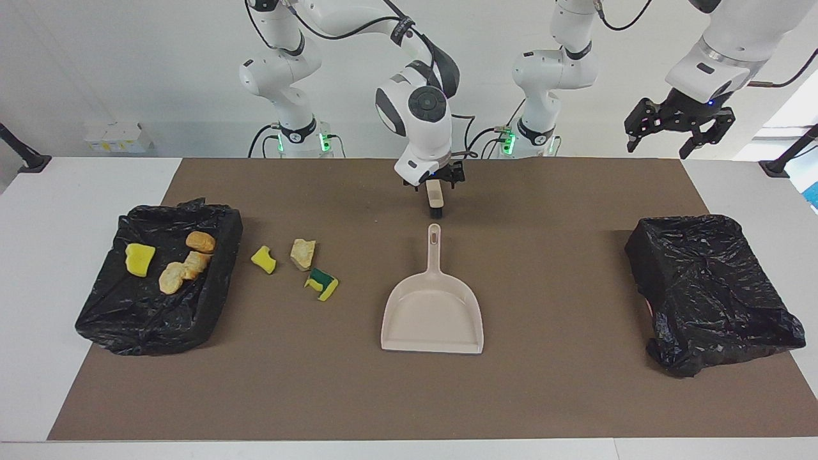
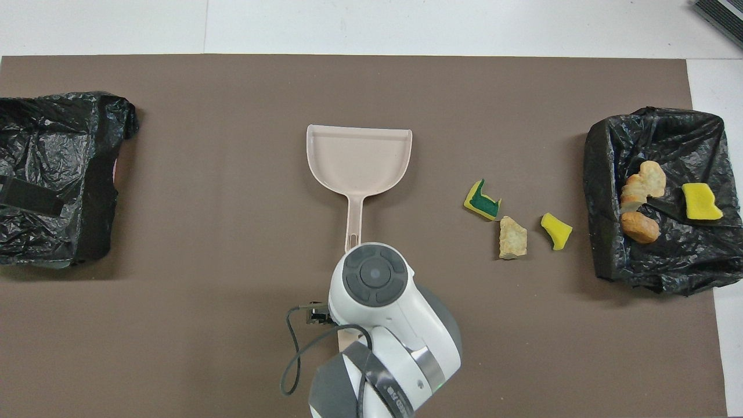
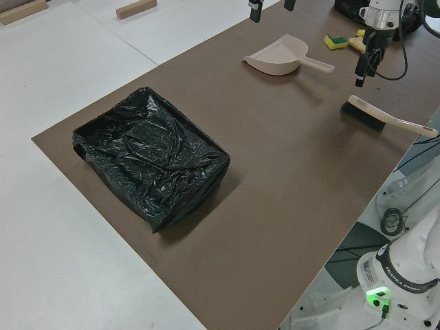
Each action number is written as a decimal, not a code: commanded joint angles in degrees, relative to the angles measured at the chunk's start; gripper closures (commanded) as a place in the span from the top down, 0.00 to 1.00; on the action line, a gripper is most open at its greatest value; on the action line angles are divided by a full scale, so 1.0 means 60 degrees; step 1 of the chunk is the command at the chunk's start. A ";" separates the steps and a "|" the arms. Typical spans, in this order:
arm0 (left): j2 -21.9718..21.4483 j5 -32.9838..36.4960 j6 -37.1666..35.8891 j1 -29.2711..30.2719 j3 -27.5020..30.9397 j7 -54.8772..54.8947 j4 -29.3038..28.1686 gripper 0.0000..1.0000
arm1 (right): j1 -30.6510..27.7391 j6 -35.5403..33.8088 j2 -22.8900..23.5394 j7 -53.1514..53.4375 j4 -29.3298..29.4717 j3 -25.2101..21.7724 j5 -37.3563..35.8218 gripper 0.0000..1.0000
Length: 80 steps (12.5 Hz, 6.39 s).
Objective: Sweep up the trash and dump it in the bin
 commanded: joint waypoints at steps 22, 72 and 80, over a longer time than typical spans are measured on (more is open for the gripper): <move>0.1498 0.0056 0.4692 -0.3688 -0.0288 -0.4589 -0.2048 1.00 | 0.2677 0.1464 -0.1560 0.2721 -0.3175 0.0031 -0.0428 0.34; 0.1896 0.1916 0.4680 -0.5081 -0.0185 0.5881 -0.4157 0.00 | -0.5659 -0.0366 -0.1516 -0.2860 -0.2868 0.0016 -0.4809 0.00; 0.1383 0.2268 0.4563 -0.5580 -0.0200 0.5882 -0.4874 0.00 | -0.4795 -0.0426 -0.0930 -0.3226 -0.1812 0.0060 -0.3067 0.00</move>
